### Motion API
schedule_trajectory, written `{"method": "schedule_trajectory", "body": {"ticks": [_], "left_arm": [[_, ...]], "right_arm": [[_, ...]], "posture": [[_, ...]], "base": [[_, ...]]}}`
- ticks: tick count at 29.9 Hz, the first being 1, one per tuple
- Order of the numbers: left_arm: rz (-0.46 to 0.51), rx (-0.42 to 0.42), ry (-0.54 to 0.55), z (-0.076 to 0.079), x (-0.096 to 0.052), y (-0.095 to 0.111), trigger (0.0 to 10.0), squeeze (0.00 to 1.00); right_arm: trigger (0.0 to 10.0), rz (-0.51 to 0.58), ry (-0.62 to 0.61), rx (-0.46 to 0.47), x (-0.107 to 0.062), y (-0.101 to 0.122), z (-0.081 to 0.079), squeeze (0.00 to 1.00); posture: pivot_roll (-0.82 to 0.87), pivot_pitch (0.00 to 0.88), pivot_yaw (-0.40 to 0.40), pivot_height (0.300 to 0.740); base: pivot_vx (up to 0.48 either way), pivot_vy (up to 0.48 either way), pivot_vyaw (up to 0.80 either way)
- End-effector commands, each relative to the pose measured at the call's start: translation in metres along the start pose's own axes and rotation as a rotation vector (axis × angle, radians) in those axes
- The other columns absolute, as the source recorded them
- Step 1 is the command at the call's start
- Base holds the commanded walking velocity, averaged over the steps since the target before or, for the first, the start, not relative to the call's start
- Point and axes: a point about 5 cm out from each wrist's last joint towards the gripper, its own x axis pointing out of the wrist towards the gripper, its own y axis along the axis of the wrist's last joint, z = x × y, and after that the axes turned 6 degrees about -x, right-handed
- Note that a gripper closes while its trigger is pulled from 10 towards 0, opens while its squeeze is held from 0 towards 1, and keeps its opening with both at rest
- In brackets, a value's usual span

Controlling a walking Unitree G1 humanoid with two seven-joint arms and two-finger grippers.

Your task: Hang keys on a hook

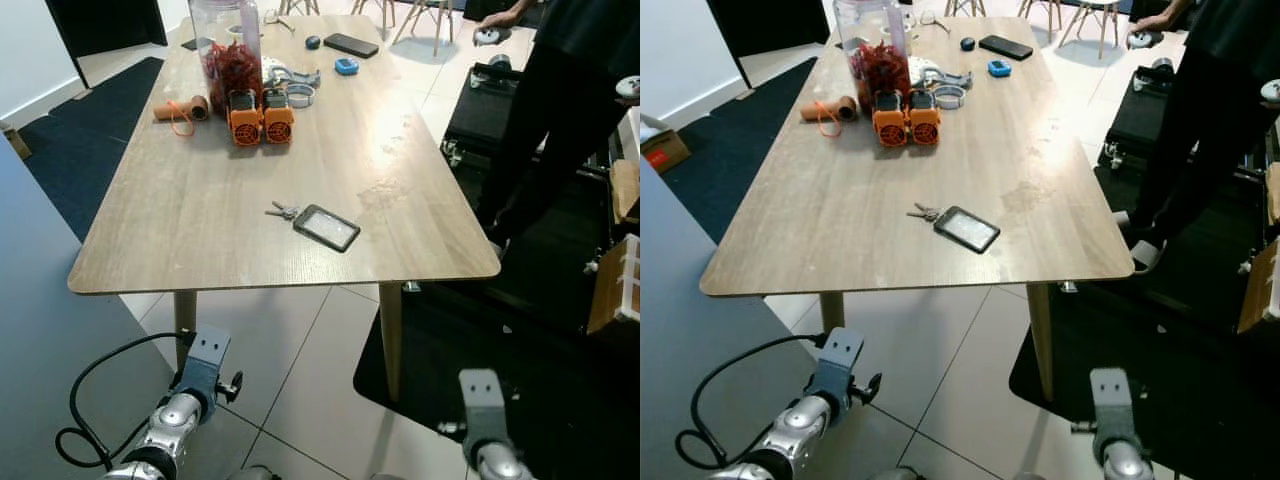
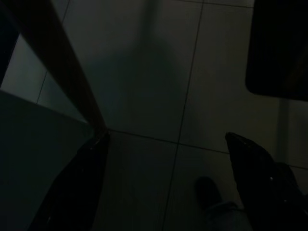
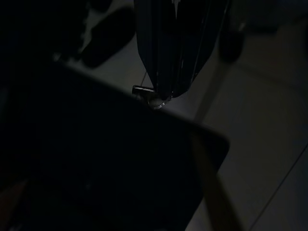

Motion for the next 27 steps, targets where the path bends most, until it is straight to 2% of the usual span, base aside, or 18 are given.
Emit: {"method": "schedule_trajectory", "body": {"ticks": [1,11,18,19,20,21,22,24,25,26,27], "left_arm": [[-0.013,-0.008,0.006,-0.003,-0.001,-0.003,10.0,0.0],[-0.012,-0.006,0.004,-0.002,-0.001,-0.003,10.0,0.0],[-0.016,0.0,0.004,-0.002,-0.002,-0.004,10.0,0.0],[-0.019,0.009,0.001,-0.003,-0.002,-0.004,10.0,0.0],[-0.026,0.015,0.0,-0.003,-0.002,-0.006,10.0,0.0],[-0.035,0.02,-0.001,-0.003,-0.003,-0.008,10.0,0.0],[-0.043,0.024,-0.001,-0.003,-0.003,-0.01,10.0,0.0],[-0.049,0.026,0.001,-0.003,-0.004,-0.011,10.0,0.0],[-0.053,0.024,0.003,-0.004,-0.004,-0.012,10.0,0.0],[-0.053,0.024,0.003,-0.004,-0.004,-0.012,10.0,0.0],[-0.056,0.022,0.005,-0.004,-0.005,-0.013,10.0,0.0]], "right_arm": [[10.0,-0.006,-0.017,0.0,-0.002,-0.004,0.001,0.0],[10.0,0.041,-0.036,0.009,-0.001,0.001,0.002,0.0],[10.0,0.02,-0.026,0.008,-0.002,-0.003,-0.001,0.0],[10.0,-0.061,0.038,0.059,-0.004,-0.012,-0.008,0.0],[10.0,-0.176,0.168,0.127,-0.009,-0.026,-0.026,0.0],[10.0,-0.233,0.285,0.164,-0.015,-0.034,-0.041,0.0],[10.0,-0.258,0.348,0.179,-0.019,-0.038,-0.05,0.0],[10.0,-0.256,0.359,0.189,-0.021,-0.039,-0.054,0.0],[10.0,-0.251,0.318,0.247,-0.02,-0.038,-0.053,0.0],[10.0,-0.251,0.318,0.247,-0.02,-0.038,-0.053,0.0],[10.0,-0.251,0.281,0.309,-0.019,-0.037,-0.052,0.0]], "posture": [[0.06,0.063,0.01,0.74],[0.07,0.061,0.01,0.74],[0.06,0.056,0.007,0.74],[0.06,0.052,0.008,0.74],[0.06,0.047,0.009,0.74],[0.06,0.046,0.008,0.74],[0.06,0.042,0.005,0.74],[0.06,0.04,0.005,0.74],[0.06,0.035,0.007,0.74],[0.06,0.035,0.007,0.74],[0.06,0.033,0.008,0.74]], "base": [[0.0,0.0,0.0],[0.0,0.0,0.0],[0.0,0.0,0.0],[0.0,0.0,0.0],[0.0,0.0,0.0],[0.0,0.0,0.0],[0.0,0.0,0.0],[0.0,0.0,0.0],[0.0,0.0,0.0],[0.0,0.0,0.0],[0.0,0.0,0.0]]}}
